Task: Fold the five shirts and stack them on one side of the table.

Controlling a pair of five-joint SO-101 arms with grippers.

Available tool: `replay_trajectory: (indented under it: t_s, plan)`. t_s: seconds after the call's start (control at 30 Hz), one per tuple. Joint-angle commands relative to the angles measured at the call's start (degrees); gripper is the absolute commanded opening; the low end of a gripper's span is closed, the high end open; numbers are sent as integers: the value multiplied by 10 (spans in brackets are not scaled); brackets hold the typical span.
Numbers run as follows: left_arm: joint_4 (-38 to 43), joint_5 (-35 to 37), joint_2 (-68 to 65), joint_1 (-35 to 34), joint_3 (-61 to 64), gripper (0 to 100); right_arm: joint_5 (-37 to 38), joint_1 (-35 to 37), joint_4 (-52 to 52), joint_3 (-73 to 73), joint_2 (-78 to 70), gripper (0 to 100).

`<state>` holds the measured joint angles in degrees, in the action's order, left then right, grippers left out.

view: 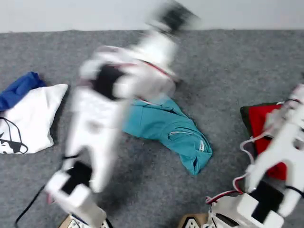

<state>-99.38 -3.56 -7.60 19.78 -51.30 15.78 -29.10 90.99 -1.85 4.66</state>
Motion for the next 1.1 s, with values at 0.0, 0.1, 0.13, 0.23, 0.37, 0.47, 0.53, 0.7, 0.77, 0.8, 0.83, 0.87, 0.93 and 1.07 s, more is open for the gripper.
replay_trajectory:
  t_s: [0.0, 0.1, 0.13, 0.23, 0.37, 0.47, 0.53, 0.7, 0.77, 0.8, 0.83, 0.87, 0.93, 1.07]
  plan:
    - [-11, 5, 112, -165, 45, 236, 47, 149, 6, 3, 27, 241]
    - [-11, 4, 182, -253, 132, 236, 74, 291, 6, 4, 26, 241]
    - [-11, 3, 206, -274, 161, 236, 84, 336, 6, 4, 26, 241]
    - [-9, 2, 273, -315, 233, 236, 100, 450, 7, 2, 21, 241]
    - [21, 2, 344, -316, 298, 236, 146, 559, 6, -33, 20, 241]
    - [51, 2, 381, -316, 346, 236, 182, 606, -12, -107, 20, 241]
    - [72, 4, 401, -316, 382, 236, 197, 610, -44, -166, 20, 241]
    - [121, 6, 429, -316, 446, 236, 200, 564, -138, -290, 20, 241]
    - [124, 6, 429, -316, 453, 236, 200, 525, -168, -316, 20, 241]
    - [123, 6, 428, -316, 454, 236, 200, 502, -183, -327, 20, 241]
    - [123, 6, 428, -316, 455, 236, 200, 476, -199, -336, 19, 241]
    - [121, 6, 429, -316, 455, 236, 200, 451, -215, -344, 19, 241]
    - [120, 6, 432, -316, 455, 236, 200, 393, -248, -353, 19, 241]
    - [120, 6, 432, -316, 455, 236, 200, 286, -343, -353, 19, 241]
